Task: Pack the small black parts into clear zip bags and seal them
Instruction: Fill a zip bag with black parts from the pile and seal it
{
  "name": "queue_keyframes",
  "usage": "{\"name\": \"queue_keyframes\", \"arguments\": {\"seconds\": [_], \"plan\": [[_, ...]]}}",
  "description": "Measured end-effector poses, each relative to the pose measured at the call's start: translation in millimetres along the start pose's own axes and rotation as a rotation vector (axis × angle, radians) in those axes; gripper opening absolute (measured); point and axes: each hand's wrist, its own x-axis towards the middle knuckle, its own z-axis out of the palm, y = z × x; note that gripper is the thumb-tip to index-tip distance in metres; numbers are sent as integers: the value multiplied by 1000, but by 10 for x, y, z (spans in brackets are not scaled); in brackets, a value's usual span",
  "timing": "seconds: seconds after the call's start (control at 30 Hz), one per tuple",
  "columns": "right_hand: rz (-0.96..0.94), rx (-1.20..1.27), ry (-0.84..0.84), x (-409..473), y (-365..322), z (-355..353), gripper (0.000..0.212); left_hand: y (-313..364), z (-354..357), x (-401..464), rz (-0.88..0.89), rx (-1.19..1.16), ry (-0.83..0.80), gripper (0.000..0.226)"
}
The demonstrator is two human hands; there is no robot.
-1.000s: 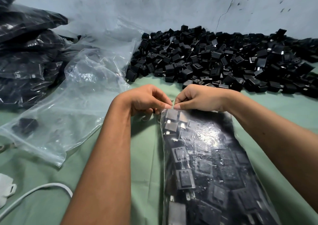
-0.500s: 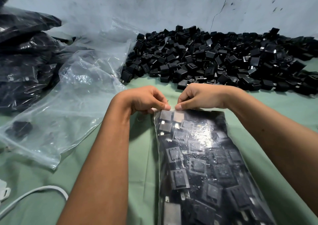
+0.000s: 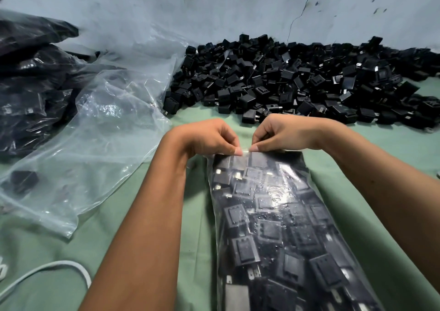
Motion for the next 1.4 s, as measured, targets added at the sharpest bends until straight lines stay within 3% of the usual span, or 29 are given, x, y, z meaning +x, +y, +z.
{"name": "queue_keyframes", "arguments": {"seconds": [0.37,0.5,0.73,0.83,0.97,1.17,1.4], "plan": [[0,31,44,-66,58,23,29,9,84,160,58,17,73,16],[39,96,-51,-187,119,-118,27,-48,88,133,89,-54,75,16],[21,181,15,-215,230,-69,26,-6,41,87,2,42,65,24],[53,61,56,-274,311,-142,35,-51,-50,-18,-50,42,34,25],[76,155,-52,-366,404,-214,27,-165,-182,-138,-103,-34,-26,16],[36,214,52,-364,446,-166,22,-207,-168,-184,-9,-45,-10,14],[19,398,210,-421,592,12,27,-253,-212,-169,-84,-23,44,16]]}}
